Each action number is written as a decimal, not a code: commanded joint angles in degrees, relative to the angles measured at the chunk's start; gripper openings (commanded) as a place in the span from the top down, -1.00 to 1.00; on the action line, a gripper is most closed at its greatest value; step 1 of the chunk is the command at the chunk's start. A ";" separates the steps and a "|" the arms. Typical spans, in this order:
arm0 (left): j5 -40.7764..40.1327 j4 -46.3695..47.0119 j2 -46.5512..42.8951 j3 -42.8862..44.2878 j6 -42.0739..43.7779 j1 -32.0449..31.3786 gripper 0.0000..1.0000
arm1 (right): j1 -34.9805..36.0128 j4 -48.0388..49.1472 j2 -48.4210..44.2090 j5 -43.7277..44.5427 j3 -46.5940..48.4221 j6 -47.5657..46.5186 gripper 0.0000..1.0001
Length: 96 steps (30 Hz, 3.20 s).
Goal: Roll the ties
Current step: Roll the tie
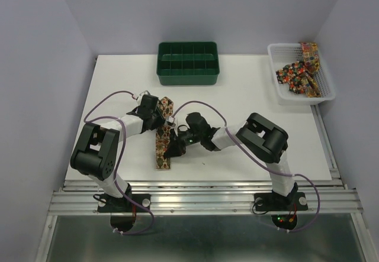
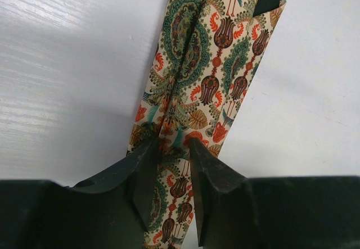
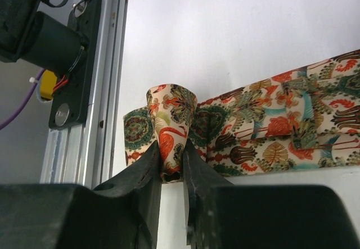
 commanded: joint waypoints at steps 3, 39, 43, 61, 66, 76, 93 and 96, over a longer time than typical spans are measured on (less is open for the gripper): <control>-1.28 -3.78 0.65 -0.06 0.59 -0.27 0.18 | 0.86 0.28 3.10 3.21 3.29 0.08 0.99; 7.33 -12.04 -49.44 -27.30 -8.55 -0.80 -0.01 | 0.24 -0.85 5.21 19.91 -2.07 9.75 0.99; 8.91 -11.60 -48.31 -27.30 -7.50 -0.80 -0.02 | 0.07 -0.15 5.12 18.95 -2.25 10.63 0.99; 7.51 -13.09 -45.76 -27.04 -8.11 -1.06 0.04 | -2.39 1.52 6.88 12.88 -2.33 15.11 0.99; 7.59 -13.01 -45.40 -26.78 -7.93 -1.06 0.10 | -2.31 1.52 7.32 11.83 -1.37 15.55 0.99; 7.24 -12.30 -43.91 -26.34 -7.58 -1.15 0.11 | -2.22 5.73 8.90 8.05 -1.19 18.80 0.97; 7.15 -10.80 -40.84 -24.85 -6.09 -1.15 0.35 | -1.60 -1.80 9.08 12.86 0.56 16.61 0.61; 6.89 -11.77 -38.99 -24.23 -6.35 -1.50 0.42 | -1.60 -4.44 6.72 16.64 0.13 14.77 0.47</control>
